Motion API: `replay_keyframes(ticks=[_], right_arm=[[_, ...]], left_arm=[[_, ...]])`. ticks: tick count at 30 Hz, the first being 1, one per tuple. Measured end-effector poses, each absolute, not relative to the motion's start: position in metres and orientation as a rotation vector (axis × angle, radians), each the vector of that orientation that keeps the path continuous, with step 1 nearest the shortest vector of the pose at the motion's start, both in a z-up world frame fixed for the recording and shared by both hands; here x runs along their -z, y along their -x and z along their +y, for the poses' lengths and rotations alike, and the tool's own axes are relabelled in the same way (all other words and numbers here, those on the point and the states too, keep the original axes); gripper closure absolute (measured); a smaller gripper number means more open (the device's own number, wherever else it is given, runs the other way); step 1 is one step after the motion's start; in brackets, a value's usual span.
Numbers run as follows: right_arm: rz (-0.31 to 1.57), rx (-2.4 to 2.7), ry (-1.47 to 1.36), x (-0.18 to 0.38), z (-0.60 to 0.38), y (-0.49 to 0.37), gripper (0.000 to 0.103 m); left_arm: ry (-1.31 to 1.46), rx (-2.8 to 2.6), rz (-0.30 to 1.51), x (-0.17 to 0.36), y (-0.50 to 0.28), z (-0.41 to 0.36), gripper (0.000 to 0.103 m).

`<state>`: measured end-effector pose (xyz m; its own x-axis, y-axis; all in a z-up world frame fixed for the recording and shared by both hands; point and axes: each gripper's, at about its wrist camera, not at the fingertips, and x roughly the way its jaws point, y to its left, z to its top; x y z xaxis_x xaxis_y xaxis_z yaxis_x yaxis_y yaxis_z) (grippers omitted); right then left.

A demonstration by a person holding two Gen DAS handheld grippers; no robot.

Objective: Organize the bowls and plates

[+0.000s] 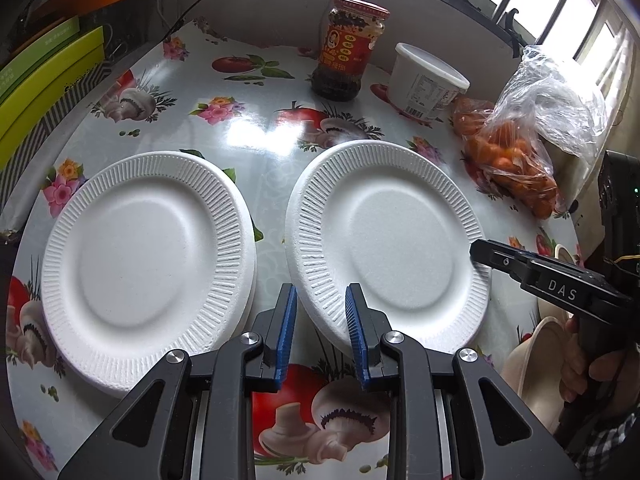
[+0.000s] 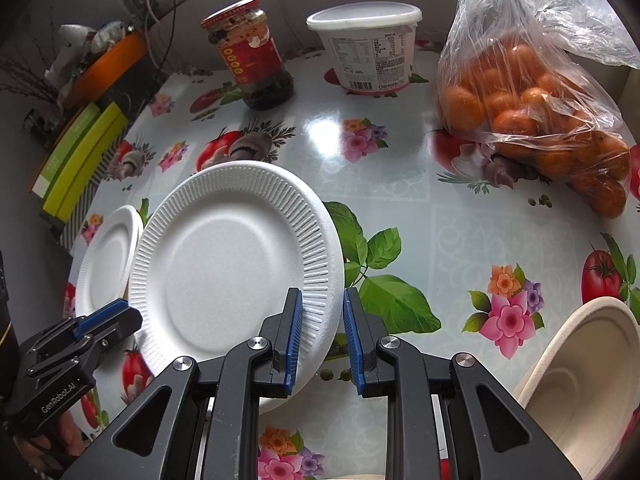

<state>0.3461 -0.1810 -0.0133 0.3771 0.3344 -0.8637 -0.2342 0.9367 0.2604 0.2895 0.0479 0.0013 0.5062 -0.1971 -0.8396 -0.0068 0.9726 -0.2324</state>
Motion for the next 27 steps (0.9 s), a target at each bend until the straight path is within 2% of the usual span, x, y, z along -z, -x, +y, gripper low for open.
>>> replay_keyframes(ticks=[27], right_arm=[[1.055,-0.411,-0.092,-0.022,-0.153,-0.315,0.082]], left_arm=[[0.242,0.083,0.954,-0.035,-0.255,0.08,0.077]])
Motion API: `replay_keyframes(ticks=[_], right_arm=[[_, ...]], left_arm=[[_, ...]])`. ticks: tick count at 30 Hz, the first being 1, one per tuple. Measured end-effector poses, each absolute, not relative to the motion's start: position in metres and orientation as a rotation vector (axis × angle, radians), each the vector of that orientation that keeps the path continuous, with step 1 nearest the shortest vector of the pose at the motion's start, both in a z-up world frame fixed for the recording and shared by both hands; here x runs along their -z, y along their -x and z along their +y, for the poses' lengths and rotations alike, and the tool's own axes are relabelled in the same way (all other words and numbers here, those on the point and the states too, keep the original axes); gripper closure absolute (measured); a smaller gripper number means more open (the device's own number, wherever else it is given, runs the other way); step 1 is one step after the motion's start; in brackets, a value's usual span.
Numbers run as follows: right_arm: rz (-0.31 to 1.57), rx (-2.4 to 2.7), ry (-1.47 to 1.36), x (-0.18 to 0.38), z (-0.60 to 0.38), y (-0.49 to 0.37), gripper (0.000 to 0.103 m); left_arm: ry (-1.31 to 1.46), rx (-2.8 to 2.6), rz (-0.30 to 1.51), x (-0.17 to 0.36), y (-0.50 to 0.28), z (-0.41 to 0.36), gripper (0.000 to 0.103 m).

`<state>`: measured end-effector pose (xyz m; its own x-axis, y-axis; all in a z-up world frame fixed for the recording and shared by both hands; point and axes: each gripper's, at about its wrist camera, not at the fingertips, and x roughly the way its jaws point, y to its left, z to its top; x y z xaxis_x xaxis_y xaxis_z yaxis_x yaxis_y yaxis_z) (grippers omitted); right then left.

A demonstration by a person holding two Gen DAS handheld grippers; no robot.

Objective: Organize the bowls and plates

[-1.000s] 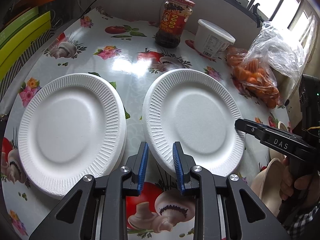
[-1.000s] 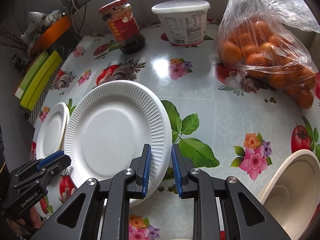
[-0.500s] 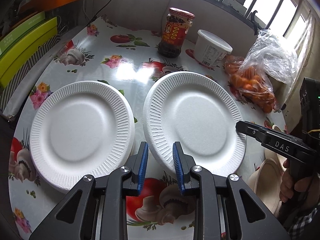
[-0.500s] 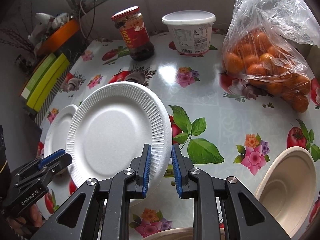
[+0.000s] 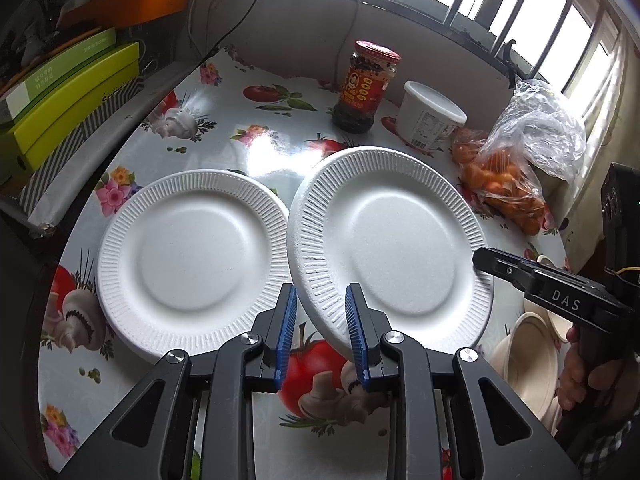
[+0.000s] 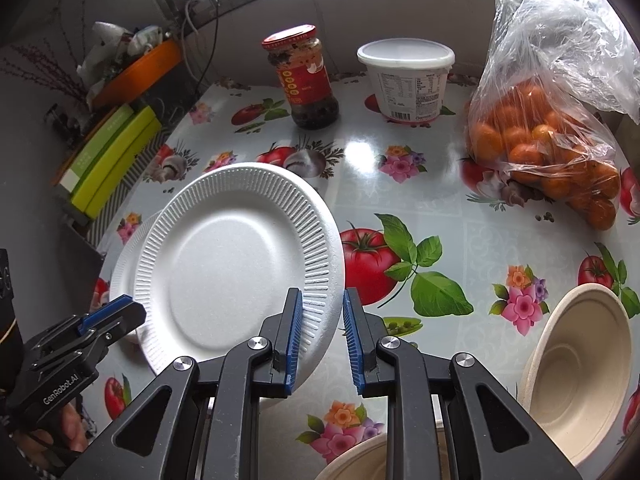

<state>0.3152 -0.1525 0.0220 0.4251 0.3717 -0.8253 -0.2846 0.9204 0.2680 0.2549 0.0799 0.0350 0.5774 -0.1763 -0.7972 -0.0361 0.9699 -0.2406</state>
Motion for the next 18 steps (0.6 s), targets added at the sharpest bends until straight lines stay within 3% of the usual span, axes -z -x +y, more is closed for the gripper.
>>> replay_keyframes(ticks=[18], right_arm=[[1.053,-0.48,-0.067,-0.027,-0.1,-0.301,0.082]], left_arm=[[0.271,0.012,0.929,-0.039,-0.232,0.129,0.077]])
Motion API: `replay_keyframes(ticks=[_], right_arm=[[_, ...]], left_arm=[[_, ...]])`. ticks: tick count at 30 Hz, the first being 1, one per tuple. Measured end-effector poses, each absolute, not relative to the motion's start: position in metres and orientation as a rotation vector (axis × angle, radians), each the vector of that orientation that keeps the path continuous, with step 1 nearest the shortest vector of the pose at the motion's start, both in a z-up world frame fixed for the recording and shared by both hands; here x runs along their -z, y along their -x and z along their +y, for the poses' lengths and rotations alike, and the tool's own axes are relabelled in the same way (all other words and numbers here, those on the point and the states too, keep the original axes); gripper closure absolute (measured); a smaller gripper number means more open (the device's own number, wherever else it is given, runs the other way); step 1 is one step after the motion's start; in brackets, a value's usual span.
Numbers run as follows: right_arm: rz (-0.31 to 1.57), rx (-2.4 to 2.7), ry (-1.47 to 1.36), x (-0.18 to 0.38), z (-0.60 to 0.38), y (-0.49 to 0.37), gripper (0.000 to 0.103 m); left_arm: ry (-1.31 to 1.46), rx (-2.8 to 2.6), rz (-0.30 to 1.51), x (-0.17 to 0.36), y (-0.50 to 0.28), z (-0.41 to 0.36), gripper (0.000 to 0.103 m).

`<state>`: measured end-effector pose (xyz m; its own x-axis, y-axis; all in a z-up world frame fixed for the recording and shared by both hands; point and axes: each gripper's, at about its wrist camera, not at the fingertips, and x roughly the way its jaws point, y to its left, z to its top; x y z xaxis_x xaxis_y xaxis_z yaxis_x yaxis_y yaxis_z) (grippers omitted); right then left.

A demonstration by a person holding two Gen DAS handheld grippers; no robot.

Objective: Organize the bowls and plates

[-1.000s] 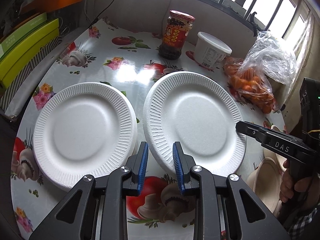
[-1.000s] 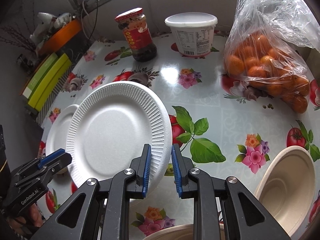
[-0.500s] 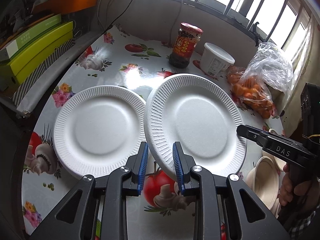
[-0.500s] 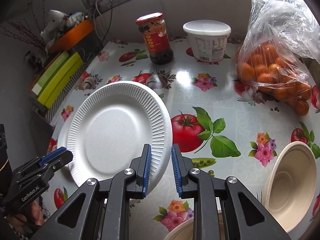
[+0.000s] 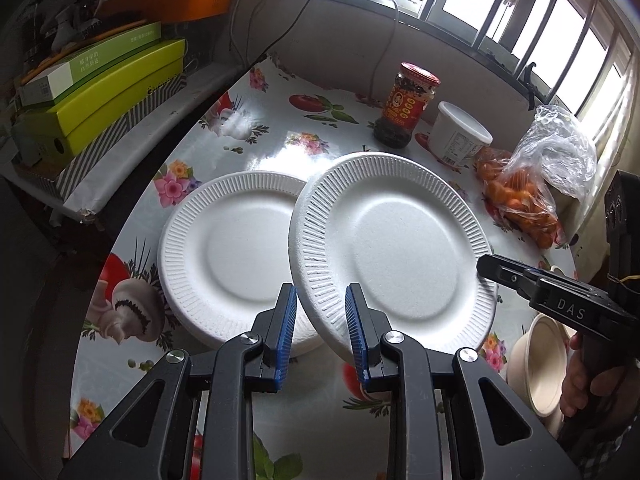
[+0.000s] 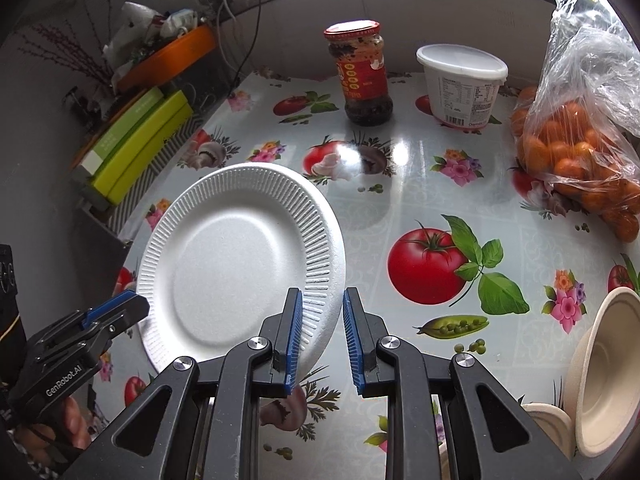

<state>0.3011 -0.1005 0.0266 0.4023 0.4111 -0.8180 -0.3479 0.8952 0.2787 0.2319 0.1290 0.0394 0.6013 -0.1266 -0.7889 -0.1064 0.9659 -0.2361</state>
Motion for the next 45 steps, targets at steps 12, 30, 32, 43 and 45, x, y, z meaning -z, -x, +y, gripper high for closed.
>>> replay_keyframes(ticks=[12,30,32,43,45], right_arm=[[1.062,-0.525,-0.047,-0.023,-0.056,-0.298,0.082],[1.096,-0.557,-0.021,-0.004,-0.007,-0.313,0.082],[1.101,-0.557,-0.023,-0.002,-0.004,-0.315,0.082],[1.113,-0.547,-0.011,0.007,0.004,-0.326,0.082],[1.114,-0.546,-0.008,0.008,0.005,-0.328,0.082]], left_arm=[[0.276,-0.046,0.925,-0.036,-0.224,0.168,0.077],[0.274,-0.125,0.948,-0.023,-0.235,0.209,0.077],[0.28,-0.127,0.953,-0.021,-0.237,0.213,0.077],[0.271,-0.135,0.987,-0.007,-0.25,0.216,0.077],[0.27,-0.136,0.99,-0.006,-0.252,0.216,0.077]])
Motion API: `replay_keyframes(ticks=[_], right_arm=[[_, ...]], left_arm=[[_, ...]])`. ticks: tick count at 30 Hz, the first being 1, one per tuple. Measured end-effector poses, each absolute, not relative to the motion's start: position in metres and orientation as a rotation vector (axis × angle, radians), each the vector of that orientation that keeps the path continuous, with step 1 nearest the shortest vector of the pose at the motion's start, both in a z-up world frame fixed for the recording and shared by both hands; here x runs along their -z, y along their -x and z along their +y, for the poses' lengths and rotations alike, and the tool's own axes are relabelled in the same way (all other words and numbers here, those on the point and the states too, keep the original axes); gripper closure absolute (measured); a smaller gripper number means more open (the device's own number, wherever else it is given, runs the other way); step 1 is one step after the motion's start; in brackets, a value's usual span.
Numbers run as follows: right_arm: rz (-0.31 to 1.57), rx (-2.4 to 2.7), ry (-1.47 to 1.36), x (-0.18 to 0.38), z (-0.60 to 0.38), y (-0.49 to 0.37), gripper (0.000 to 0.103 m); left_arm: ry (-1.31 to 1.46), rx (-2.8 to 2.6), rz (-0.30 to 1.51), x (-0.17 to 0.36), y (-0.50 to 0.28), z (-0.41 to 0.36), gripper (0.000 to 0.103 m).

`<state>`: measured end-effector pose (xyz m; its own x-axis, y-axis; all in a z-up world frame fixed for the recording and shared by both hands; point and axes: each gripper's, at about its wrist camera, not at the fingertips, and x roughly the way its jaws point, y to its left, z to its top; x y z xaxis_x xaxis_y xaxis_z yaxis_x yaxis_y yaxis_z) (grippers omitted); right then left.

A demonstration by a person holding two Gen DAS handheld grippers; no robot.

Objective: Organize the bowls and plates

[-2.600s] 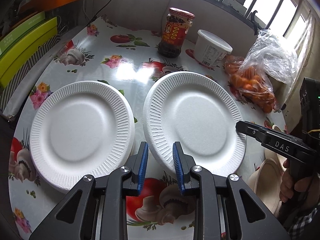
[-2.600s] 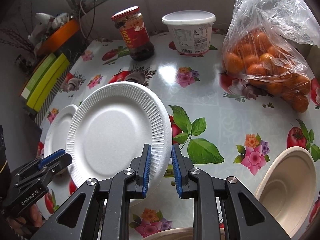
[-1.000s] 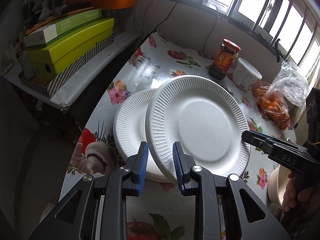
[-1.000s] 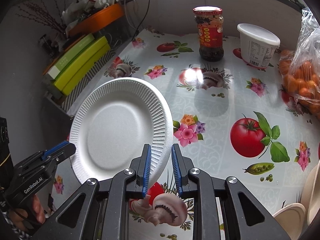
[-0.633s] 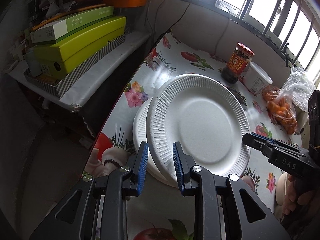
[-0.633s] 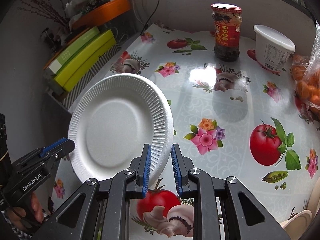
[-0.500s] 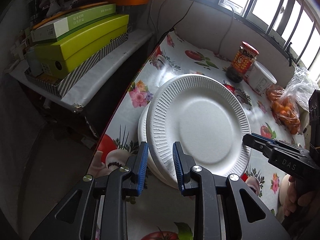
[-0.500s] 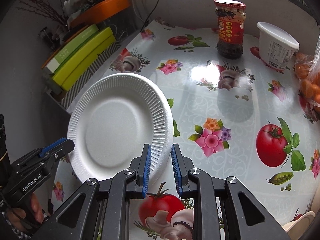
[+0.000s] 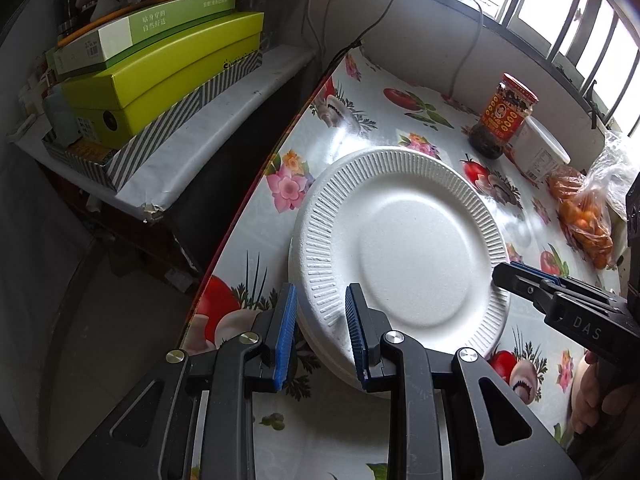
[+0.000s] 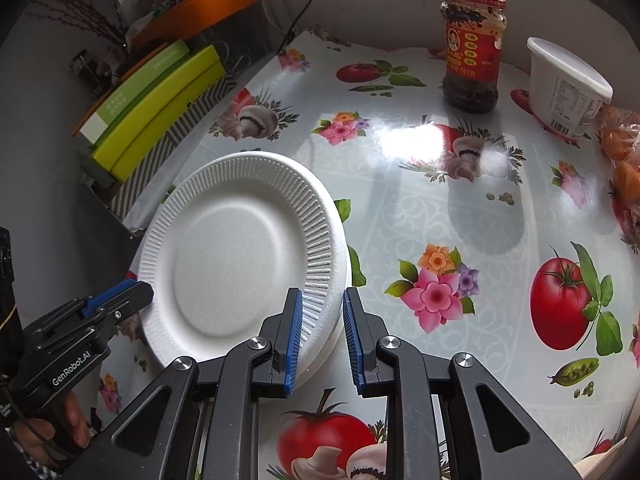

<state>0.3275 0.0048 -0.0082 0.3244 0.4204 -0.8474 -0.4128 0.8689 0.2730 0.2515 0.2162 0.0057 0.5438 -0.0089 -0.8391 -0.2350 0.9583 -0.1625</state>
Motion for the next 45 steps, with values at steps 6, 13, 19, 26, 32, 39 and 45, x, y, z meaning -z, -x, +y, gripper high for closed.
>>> replay_keyframes(ticks=[6,13,19,26,32,39,45], right_arm=[[1.121,-0.539,-0.005,0.0124,0.0074,-0.3305,0.082],[1.121,-0.537,0.002,0.0132,0.0084,-0.3304,0.082],[1.112,-0.531,0.019,0.0134,0.01,-0.3293,0.082],[1.11,-0.528,0.02,0.0139,0.0101,-0.3293,0.081],[1.106,-0.528,0.019,0.0128,0.0085,-0.3291,0.075],[1.094,-0.524,0.013,0.0088,0.0066,-0.3268,0.067],[1.078,-0.519,0.011,0.0052,0.0052,-0.3208,0.066]], left_arm=[[0.274,-0.135,0.998,-0.002,-0.2534,0.2168,0.077],[0.279,-0.133,1.006,0.0009,-0.2543,0.2177,0.077],[0.278,-0.132,1.006,0.0018,-0.2552,0.2182,0.077],[0.282,-0.137,1.008,0.0024,-0.2545,0.2202,0.077],[0.277,-0.137,1.005,0.0014,-0.2541,0.2195,0.076],[0.262,-0.141,0.996,-0.0027,-0.251,0.2167,0.076],[0.259,-0.134,0.986,-0.0073,-0.2464,0.2117,0.076]])
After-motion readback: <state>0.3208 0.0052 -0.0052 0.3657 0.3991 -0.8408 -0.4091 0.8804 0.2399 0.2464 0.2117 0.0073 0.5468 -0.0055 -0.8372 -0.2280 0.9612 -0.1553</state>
